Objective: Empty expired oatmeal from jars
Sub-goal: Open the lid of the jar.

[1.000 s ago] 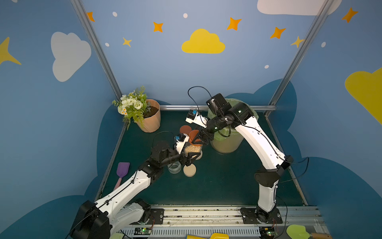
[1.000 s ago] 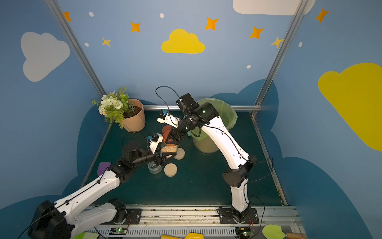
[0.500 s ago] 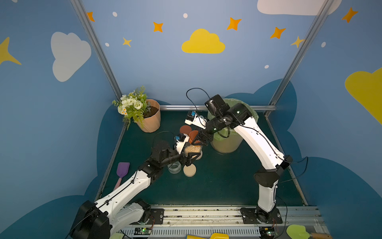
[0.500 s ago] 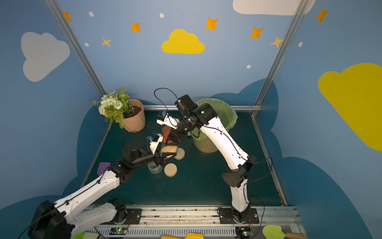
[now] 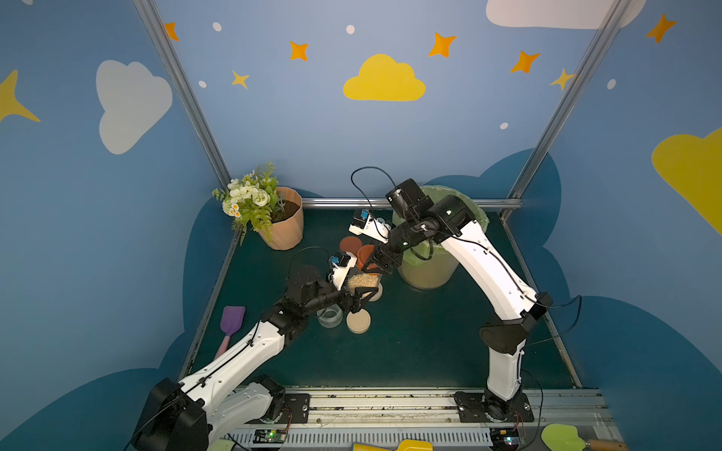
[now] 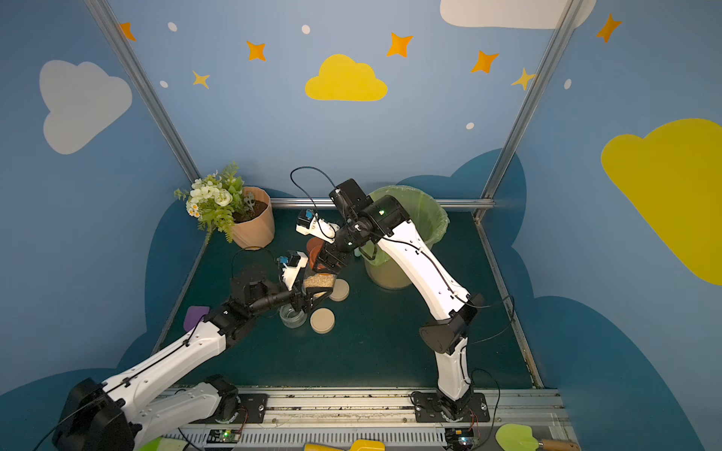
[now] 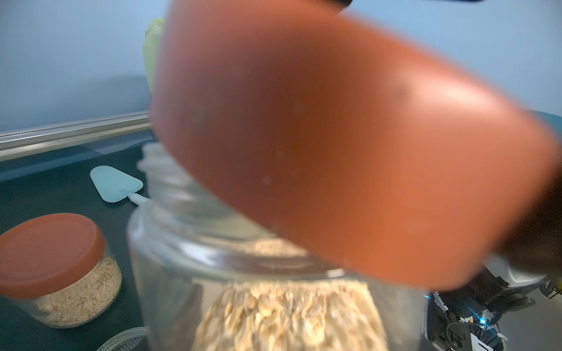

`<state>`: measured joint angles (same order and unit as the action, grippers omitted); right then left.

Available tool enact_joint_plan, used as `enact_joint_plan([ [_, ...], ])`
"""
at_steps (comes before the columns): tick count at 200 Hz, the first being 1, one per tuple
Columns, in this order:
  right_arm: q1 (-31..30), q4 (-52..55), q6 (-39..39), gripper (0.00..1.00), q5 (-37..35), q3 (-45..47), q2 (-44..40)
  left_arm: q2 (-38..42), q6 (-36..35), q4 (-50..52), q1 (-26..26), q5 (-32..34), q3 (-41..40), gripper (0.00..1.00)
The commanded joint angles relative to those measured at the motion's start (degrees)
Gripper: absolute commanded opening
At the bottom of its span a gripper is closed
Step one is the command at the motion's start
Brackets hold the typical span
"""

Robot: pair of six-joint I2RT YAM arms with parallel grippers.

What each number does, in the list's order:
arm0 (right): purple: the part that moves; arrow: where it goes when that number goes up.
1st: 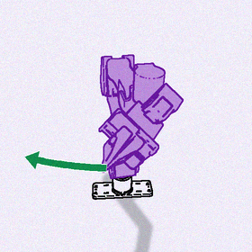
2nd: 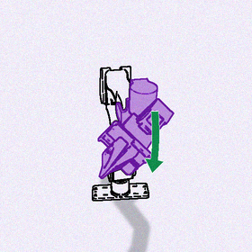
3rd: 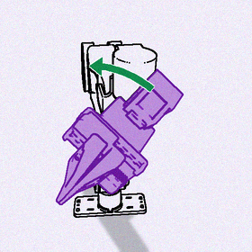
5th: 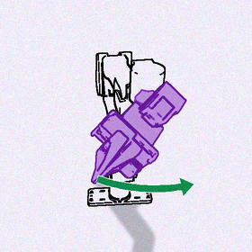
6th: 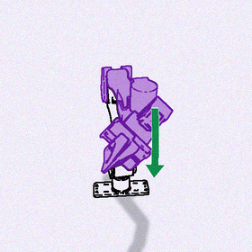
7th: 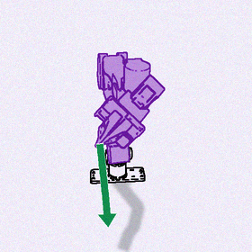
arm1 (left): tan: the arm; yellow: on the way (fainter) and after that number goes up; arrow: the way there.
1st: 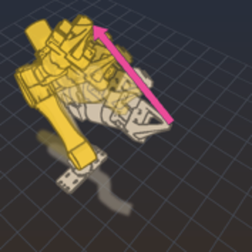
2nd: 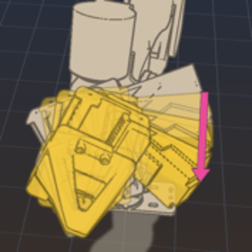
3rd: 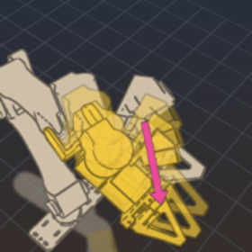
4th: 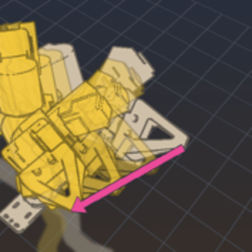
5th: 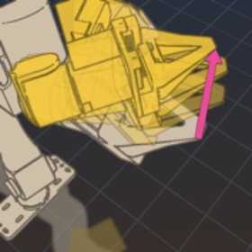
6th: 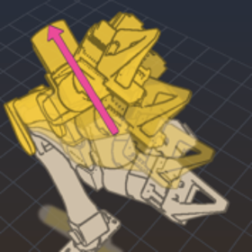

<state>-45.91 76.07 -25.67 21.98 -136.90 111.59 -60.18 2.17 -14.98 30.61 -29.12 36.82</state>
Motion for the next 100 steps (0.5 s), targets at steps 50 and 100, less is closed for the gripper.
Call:
enact_joint_plan([
  [50, 2.5, -0.4, 2.2, 0.66, 4.3, 3.6, -2.7, 5.8, 0.5, -17.0, -0.5, -0.8, 0.6, 0.03],
  [100, 3.6, -2.6, 3.2, 0.64, 7.4, 5.0, -4.5, 6.2, -0.7, -15.2, -0.5, 0.1, -0.3, 0.03],
])
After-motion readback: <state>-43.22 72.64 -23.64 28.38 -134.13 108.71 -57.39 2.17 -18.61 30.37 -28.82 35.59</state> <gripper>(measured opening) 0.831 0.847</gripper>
